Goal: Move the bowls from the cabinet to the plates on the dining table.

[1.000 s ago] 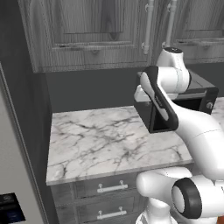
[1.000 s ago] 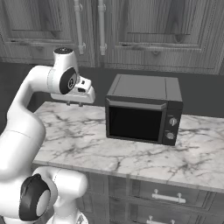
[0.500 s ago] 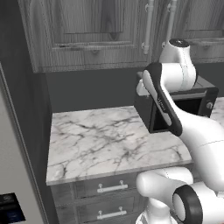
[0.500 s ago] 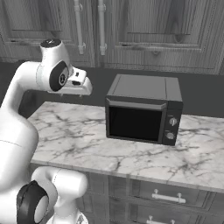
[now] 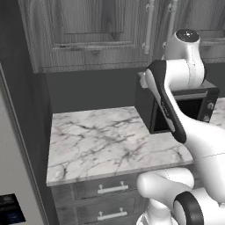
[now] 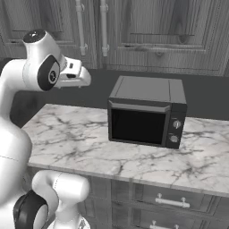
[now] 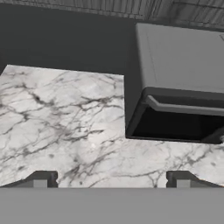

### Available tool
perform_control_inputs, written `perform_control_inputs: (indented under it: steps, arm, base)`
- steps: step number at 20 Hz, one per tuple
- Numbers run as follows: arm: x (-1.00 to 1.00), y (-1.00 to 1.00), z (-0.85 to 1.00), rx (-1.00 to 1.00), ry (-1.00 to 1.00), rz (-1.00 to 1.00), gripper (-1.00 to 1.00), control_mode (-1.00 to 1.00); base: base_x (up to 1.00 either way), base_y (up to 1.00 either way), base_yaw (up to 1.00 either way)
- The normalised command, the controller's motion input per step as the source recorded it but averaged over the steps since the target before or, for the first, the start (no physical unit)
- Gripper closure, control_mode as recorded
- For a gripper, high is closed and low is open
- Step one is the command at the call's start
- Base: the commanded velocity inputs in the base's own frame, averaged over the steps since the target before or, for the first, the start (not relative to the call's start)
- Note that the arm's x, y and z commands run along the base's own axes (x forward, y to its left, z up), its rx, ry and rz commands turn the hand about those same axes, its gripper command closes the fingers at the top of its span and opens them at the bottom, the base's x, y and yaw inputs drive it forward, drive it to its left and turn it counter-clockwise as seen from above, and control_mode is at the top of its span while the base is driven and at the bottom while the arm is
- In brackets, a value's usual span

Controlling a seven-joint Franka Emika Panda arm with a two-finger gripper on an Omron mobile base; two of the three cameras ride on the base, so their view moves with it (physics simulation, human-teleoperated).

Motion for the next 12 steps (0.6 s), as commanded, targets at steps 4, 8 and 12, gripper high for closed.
perform_control_inputs:
  steps: [4,8,12]
  arm:
    - [-0.03,-0.21,0.46,-0.01,-0.13,-0.01,-1.00,-1.00]
    - [0.00,-0.28,0.43,0.00,-0.12,0.00,-1.00,-1.00]
    - [-0.01,-0.28,0.45,0.00,-0.12,0.00,-1.00,-1.00]
  base:
    - [0.00,0.00,0.00]
    - [0.00,0.00,0.00]
    - [0.00,0.00,0.00]
